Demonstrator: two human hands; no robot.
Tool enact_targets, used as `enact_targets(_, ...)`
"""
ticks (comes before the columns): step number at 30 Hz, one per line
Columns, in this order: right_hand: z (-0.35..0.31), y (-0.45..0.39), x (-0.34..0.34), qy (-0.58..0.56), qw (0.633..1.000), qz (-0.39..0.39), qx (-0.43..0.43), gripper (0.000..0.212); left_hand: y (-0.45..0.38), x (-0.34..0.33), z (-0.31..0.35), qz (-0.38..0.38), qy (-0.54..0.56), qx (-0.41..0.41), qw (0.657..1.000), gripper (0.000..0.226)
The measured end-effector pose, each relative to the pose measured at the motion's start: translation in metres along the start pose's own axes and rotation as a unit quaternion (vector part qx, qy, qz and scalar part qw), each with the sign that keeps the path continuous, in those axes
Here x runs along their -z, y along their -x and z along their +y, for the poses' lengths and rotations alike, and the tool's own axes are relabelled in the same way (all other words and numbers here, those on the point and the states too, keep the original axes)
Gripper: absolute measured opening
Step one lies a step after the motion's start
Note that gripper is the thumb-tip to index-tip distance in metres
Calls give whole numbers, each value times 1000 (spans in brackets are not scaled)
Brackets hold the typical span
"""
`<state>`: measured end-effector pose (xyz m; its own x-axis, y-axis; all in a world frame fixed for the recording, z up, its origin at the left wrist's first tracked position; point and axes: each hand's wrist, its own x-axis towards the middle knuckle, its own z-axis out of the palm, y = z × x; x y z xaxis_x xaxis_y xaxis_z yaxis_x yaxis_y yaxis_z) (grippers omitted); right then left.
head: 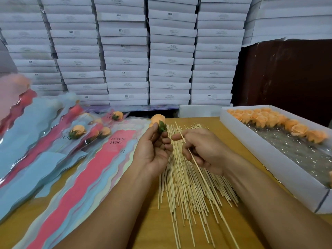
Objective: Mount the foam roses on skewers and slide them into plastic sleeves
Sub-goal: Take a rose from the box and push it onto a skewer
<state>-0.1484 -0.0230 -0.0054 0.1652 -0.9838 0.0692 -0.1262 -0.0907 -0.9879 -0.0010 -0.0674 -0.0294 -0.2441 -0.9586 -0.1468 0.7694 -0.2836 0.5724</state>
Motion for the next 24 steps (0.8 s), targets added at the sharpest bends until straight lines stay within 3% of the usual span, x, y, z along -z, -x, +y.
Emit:
enact_targets(2,-2,2,-1,1,1000,-17,8,45,0,-1,1,-6,9,-5,1000,21)
enact_targets(7,-3,6,-10,48,996,-16,68,37,2,-4,3,-28,32,-6,999,21)
enact_targets(12,-9,15,-16,108,982,-55,143,49,5,-6,4,-34,41,-10,999,18)
enact_targets(24,-10,17,-19,161,976,-45,138,55,6,-10,6,-40,45,-36,998,19)
